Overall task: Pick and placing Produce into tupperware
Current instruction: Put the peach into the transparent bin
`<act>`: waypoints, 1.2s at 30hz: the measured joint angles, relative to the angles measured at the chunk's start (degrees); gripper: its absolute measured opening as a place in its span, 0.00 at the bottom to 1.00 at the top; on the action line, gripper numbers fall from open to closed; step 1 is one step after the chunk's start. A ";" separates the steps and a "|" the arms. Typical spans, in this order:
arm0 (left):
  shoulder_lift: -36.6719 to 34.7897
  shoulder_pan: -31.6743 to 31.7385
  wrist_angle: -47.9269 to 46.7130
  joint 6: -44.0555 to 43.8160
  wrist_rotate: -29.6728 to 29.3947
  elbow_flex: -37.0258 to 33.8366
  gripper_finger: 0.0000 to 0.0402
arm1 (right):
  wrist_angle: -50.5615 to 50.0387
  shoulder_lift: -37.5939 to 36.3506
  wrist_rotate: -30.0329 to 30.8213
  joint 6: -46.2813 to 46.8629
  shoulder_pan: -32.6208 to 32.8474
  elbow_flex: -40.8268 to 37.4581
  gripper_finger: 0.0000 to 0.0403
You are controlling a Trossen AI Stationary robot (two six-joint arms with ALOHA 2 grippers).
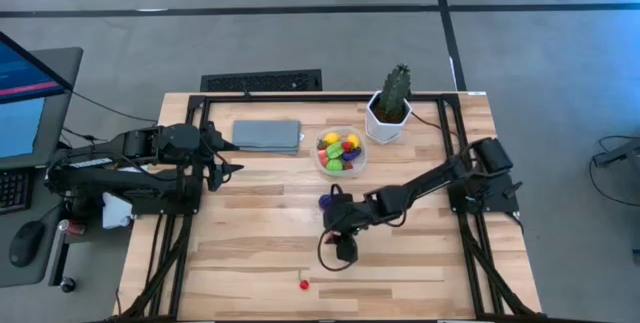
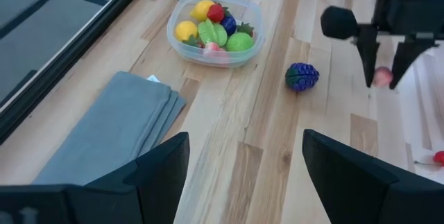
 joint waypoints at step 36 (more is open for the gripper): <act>0.01 0.00 3.13 1.37 -0.28 0.02 0.67 | -19.55 -13.98 7.34 -17.90 -29.90 0.17 0.40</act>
